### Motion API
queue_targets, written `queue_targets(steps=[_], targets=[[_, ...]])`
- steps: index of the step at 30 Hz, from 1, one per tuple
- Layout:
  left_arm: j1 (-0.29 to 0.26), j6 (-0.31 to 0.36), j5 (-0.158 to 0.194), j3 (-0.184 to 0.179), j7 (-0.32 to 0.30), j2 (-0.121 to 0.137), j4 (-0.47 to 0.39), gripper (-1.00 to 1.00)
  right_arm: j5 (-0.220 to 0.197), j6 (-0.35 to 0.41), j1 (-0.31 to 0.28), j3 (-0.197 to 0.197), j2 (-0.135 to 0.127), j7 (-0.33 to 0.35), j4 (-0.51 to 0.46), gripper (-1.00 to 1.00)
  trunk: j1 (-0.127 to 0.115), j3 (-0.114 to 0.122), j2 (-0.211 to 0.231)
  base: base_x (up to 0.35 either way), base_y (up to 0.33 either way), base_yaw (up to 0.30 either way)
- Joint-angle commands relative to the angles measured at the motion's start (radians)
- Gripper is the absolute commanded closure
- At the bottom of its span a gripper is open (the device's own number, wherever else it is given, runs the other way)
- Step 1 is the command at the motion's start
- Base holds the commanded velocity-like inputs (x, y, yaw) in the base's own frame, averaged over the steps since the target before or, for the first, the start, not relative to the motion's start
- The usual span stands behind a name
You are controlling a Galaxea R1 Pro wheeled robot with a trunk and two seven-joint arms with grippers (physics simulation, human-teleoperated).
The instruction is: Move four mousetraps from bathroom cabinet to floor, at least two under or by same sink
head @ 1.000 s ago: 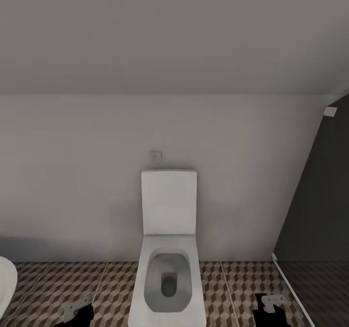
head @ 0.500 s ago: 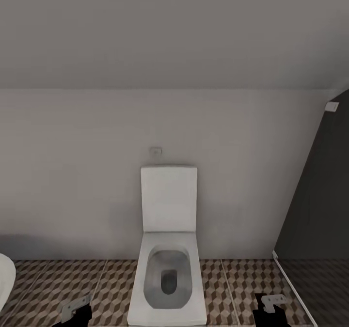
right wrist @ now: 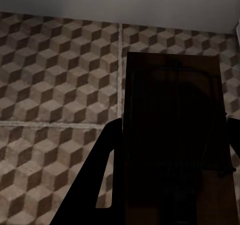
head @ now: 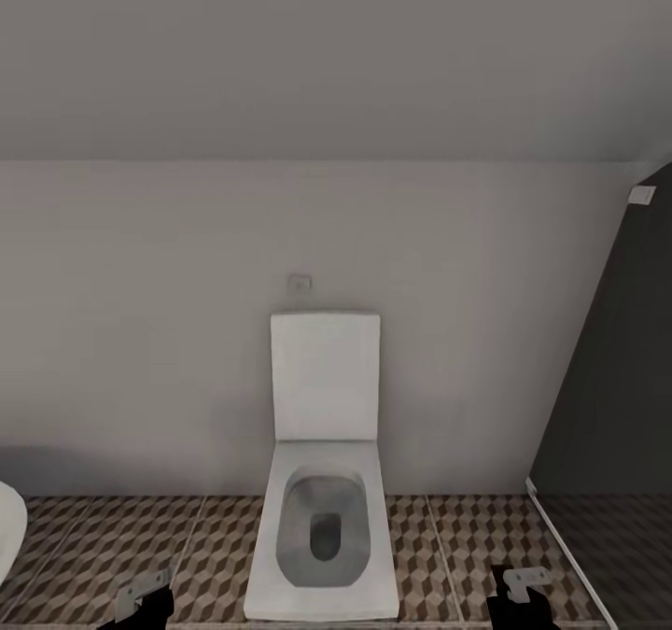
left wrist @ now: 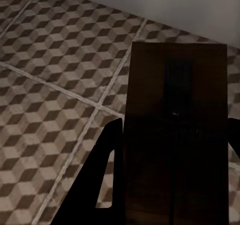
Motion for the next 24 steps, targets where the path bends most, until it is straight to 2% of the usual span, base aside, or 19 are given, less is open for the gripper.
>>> queue_targets(steps=[1, 11, 24], targets=[[-0.001, -0.003, 0.009, -0.002, 0.004, 0.000, 0.001, 1.00, -0.012, -0.004, -0.001, 0.005, 0.000, 0.008, 0.001, 1.00, 0.004, -0.004, -0.008, 0.000, 0.000, 0.000], [-0.001, -0.003, 0.009, -0.002, 0.004, -0.005, 0.001, 1.00, -0.012, -0.004, -0.001, 0.005, 0.000, 0.007, 0.001, 1.00, 0.042, -0.036, -0.078, 0.132, 0.060, 0.000], [-0.001, -0.003, 0.009, -0.002, 0.004, -0.009, 0.001, 1.00, -0.014, -0.005, -0.001, 0.005, 0.000, 0.006, 0.001, 1.00, 0.092, -0.076, -0.169, 0.012, 0.004, 0.000]])
